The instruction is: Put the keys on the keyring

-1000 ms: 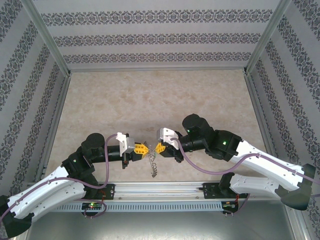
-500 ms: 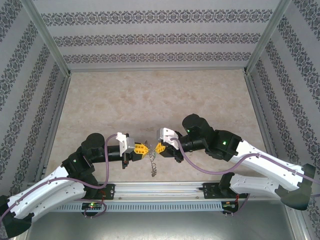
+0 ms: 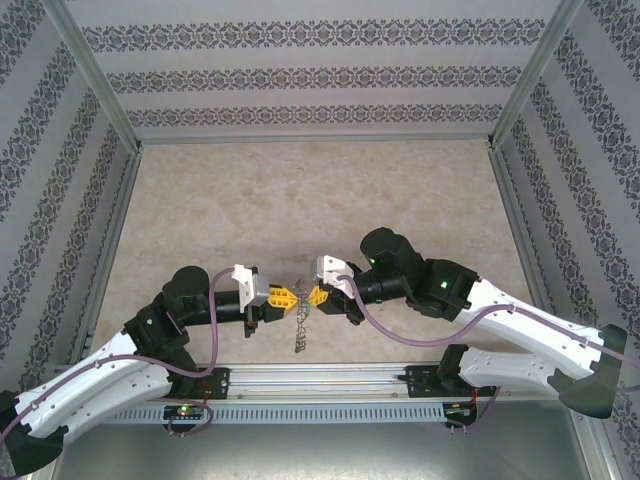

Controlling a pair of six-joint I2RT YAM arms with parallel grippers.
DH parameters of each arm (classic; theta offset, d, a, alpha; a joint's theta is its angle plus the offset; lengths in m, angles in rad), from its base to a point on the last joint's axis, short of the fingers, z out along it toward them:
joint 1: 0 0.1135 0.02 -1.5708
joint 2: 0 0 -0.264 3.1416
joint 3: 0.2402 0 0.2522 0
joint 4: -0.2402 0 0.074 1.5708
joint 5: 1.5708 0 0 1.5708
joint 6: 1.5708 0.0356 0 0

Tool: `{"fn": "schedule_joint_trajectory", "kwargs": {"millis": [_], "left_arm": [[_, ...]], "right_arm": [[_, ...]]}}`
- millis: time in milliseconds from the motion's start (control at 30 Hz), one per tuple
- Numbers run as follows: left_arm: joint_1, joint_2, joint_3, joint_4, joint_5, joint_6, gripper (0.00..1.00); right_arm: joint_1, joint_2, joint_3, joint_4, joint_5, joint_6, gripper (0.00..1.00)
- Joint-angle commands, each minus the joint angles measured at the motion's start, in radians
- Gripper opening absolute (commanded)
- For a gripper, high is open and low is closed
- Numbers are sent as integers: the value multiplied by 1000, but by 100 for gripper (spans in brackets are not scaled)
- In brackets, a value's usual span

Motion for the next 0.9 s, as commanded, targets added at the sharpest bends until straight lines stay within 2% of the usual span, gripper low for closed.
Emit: {"fn": "schedule_joint_trajectory", "kwargs": {"millis": [0,867], "left_arm": [[-11,-11,-1,65,19,12,0],[-11,2,4,54,8,17,0]], "right_arm": [[7,2,15,37,-16,2,0],[9,3,25,58,-59,-18,0]]}}
